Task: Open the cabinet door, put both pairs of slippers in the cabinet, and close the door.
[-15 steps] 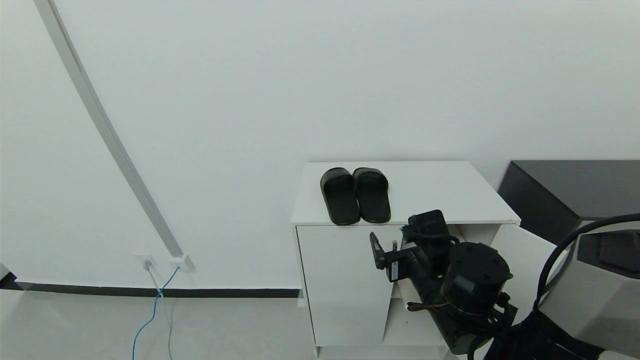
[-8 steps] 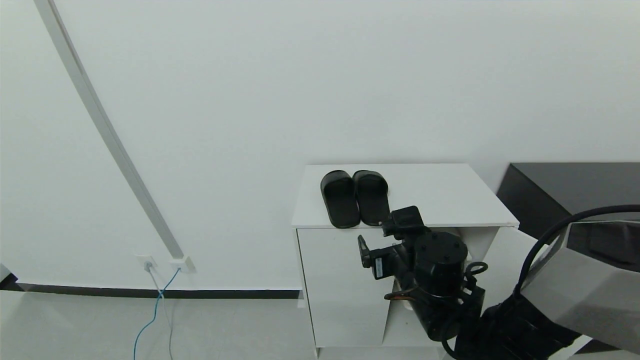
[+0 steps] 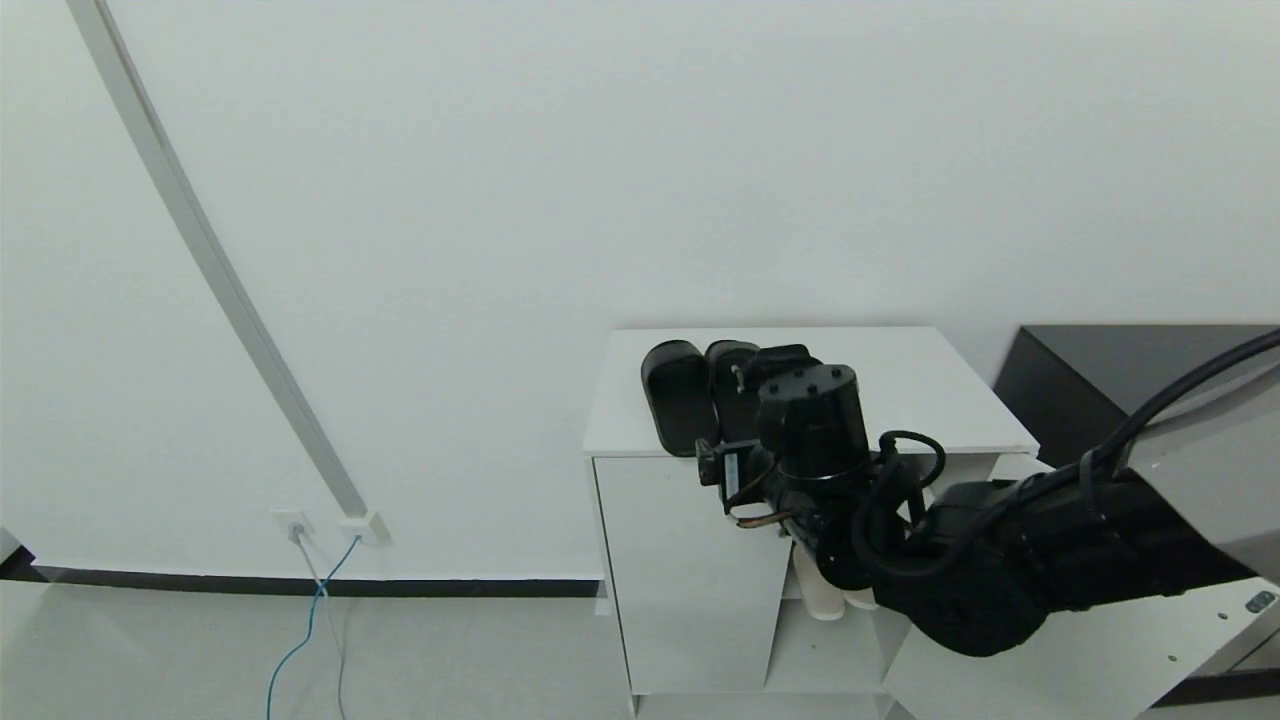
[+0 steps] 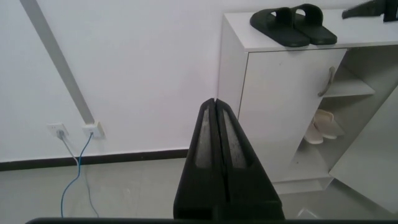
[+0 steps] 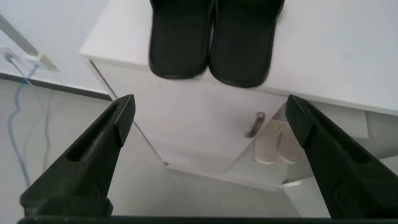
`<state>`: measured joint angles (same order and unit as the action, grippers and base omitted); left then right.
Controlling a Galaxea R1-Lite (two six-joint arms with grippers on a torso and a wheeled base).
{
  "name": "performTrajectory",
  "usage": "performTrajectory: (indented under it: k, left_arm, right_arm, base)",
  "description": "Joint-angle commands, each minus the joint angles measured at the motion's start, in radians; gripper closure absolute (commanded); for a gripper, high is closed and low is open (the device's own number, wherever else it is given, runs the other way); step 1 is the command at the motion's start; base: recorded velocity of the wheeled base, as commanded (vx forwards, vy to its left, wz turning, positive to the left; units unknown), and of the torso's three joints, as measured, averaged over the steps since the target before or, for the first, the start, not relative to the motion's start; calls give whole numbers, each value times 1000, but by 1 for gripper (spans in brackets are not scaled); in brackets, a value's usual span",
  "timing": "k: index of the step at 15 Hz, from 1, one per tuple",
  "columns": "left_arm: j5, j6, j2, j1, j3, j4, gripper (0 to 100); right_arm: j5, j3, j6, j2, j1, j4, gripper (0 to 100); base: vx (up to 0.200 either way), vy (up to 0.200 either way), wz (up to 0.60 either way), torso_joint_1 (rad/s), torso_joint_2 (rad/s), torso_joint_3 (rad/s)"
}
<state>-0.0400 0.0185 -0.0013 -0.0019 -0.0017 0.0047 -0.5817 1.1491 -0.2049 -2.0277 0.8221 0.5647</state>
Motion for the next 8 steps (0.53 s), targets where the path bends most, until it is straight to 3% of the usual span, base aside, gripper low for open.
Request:
performTrajectory:
  k: [1,4,8]
  left_arm:
    - [0,0,1,0,0,0,100]
    - [-1,0,1,0,0,0,100]
    - [-1,1,1,0,0,0,100]
  right_arm:
    - [0,67,-22,30,6,-48,0]
    - [0,66,-31,38,14,-71,0]
    - [-1,50,-41,38,18,-66,0]
  base:
    - [0,0,0,0,0,0]
    - [0,0,0,0,0,0]
    - [200,0,0,2,2,1]
